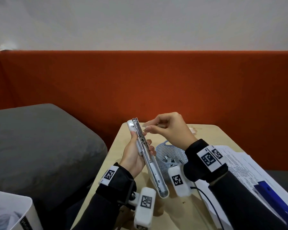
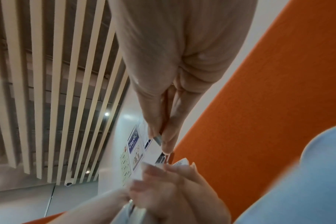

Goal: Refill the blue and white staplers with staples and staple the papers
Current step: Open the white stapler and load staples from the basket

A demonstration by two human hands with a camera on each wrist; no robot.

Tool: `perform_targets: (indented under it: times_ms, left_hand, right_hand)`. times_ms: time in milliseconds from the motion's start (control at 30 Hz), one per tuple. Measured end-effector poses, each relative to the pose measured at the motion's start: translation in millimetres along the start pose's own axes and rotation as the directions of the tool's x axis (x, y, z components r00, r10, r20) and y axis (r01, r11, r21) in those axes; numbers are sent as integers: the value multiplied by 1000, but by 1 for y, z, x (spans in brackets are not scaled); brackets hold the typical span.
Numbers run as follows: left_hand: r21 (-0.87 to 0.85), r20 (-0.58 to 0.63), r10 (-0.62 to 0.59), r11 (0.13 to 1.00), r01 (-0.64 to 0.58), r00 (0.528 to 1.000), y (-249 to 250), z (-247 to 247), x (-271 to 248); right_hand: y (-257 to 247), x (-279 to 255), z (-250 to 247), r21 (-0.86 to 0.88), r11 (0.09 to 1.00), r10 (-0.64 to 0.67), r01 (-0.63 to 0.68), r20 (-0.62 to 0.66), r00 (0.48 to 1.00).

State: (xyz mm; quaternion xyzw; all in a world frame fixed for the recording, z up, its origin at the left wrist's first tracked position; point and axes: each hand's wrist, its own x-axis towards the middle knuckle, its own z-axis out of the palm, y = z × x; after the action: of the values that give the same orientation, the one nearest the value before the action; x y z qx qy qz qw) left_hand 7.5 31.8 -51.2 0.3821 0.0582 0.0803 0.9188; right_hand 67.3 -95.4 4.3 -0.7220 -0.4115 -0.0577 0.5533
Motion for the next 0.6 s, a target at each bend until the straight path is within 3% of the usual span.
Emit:
perform_targets:
  times_ms: [600]
  left_hand:
    - [64, 4, 6, 998, -7, 1000, -4, -2, -2]
  right_hand:
    - [-5, 14, 2, -183, 970, -144, 161, 99, 985]
